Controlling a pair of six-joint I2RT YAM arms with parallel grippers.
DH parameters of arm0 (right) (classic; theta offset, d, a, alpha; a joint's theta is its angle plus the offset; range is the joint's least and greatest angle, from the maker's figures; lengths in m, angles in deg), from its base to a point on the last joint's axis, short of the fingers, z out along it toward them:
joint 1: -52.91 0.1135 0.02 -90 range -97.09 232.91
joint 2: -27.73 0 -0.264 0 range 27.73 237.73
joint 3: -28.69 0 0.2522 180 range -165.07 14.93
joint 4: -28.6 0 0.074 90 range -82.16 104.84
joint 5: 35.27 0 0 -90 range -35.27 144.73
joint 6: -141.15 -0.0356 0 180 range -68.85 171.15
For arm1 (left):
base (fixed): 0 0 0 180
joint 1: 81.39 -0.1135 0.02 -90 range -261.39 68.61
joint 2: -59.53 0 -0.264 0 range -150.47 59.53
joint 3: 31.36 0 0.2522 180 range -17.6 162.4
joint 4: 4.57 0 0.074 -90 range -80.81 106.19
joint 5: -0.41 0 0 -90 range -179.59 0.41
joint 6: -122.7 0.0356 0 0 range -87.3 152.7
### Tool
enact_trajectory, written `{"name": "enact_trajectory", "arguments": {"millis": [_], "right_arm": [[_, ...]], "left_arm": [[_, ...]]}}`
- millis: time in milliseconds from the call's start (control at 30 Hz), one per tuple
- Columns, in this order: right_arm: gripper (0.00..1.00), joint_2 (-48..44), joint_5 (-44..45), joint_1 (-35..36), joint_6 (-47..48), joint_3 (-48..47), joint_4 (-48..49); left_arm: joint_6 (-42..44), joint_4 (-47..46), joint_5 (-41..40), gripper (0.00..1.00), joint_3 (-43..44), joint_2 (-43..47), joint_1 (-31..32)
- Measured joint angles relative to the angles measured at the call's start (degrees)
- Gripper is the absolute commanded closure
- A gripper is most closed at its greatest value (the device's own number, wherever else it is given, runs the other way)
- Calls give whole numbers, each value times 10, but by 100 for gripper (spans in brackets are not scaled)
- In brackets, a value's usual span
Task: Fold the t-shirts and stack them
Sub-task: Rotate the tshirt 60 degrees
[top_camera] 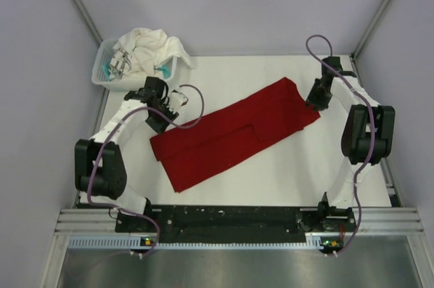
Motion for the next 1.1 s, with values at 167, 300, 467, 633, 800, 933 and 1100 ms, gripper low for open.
{"name": "enact_trajectory", "arguments": {"millis": [167, 300, 467, 633, 800, 933, 1100], "right_arm": [[60, -10, 24, -5, 6, 73, -4], [69, -2, 23, -18, 3, 90, 2], [93, 43, -14, -45, -6, 59, 10], [100, 130, -89, -60, -17, -62, 9], [94, 263, -184, -60, -60, -250, 23], [70, 357, -229, -56, -104, -395, 38], [47, 381, -267, -54, -120, -435, 72]], "left_arm": [[-6, -57, -23, 43, 48, -112, 0], [7, -61, -14, 44, 44, -141, 0], [18, -80, -7, 63, 13, -154, -4], [37, -90, 10, 64, -47, -138, 12], [64, -68, 46, 55, -118, -76, 111], [76, -23, 113, 50, -146, -45, 207], [86, 24, 186, 45, -150, -11, 268]]}}
